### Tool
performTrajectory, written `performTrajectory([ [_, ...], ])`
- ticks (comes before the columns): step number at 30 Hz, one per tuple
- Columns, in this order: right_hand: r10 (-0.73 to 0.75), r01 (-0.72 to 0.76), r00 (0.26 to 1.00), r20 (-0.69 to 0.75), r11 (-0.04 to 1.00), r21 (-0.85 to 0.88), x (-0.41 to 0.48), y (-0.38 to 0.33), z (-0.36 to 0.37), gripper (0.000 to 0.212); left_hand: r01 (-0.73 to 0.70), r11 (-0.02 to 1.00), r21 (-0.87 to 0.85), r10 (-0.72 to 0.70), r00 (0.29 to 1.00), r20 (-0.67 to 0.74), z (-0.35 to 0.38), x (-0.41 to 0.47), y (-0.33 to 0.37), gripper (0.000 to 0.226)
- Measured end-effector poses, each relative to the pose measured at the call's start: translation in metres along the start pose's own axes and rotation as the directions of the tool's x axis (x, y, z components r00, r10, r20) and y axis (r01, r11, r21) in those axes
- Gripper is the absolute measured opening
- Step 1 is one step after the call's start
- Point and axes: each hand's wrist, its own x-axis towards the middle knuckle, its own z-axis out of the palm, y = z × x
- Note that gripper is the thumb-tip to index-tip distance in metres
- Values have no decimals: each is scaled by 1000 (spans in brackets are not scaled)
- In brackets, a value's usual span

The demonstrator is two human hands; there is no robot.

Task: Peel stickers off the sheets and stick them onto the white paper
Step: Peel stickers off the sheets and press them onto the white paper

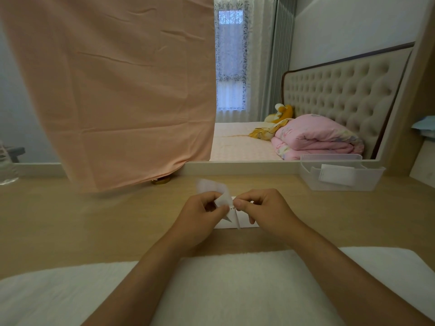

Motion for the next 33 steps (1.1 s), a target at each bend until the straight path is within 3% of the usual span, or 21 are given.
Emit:
performTrajectory([
  [8,-24,19,996,-82,998,-62,-1,-3,4,16,39,999,-27,-40,999,-36,4,-1,3,15],
  [13,-141,107,980,-138,968,-229,-4,-7,5,18,127,983,-129,-133,991,-34,7,0,5,16],
  [20,-78,46,977,-199,986,-160,-4,-12,12,17,188,943,-276,-212,975,-62,10,1,7,19],
  [25,-221,138,964,-148,890,-435,-7,-11,10,10,199,926,-321,-225,973,-45,9,0,10,16],
  [28,-270,185,957,-108,852,-490,-7,-12,10,9,159,939,-306,-196,976,-94,8,-1,10,17],
  [33,-114,65,987,-114,930,-362,-5,-14,13,13,138,947,-291,-178,977,-116,3,1,7,20],
])
